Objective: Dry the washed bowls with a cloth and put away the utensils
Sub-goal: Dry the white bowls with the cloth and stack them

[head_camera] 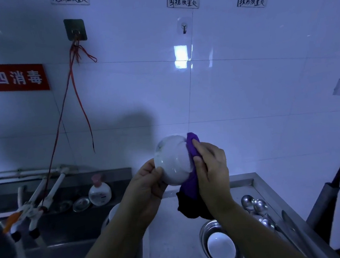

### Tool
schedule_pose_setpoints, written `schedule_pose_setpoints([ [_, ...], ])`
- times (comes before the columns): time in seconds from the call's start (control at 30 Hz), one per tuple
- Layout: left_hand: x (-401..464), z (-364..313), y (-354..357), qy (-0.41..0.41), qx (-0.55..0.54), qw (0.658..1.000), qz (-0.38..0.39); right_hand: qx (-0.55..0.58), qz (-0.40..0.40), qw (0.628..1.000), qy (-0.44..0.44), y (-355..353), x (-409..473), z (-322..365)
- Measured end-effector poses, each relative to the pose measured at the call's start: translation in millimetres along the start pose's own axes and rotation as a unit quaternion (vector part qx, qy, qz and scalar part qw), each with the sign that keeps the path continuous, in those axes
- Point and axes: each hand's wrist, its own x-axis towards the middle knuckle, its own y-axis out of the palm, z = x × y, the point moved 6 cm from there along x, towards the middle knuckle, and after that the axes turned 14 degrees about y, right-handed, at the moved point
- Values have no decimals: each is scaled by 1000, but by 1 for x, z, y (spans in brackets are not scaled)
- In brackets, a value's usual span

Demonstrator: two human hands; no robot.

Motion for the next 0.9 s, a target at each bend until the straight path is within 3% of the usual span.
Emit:
schedule_pose_setpoints([
  [0.13,4,6,-3,-17,-44,999,-23,-55,11,989,-136,9,-17,20],
  [0.3,5,1,-7,-17,-62,998,-18,-102,24,966,-236,-3,-23,7],
  [0.4,0,5,-2,-35,-53,998,-13,-154,5,960,-235,-11,-8,3],
  [0.53,-3,12,5,-65,-51,996,-22,-126,-4,973,-193,-11,1,14],
  [0.67,-4,16,7,-88,-95,988,-88,-81,-10,974,-213,-3,-16,26],
  [0.9,-24,22,27,-152,-183,960,-145,-112,-118,947,-278,8,-38,11],
])
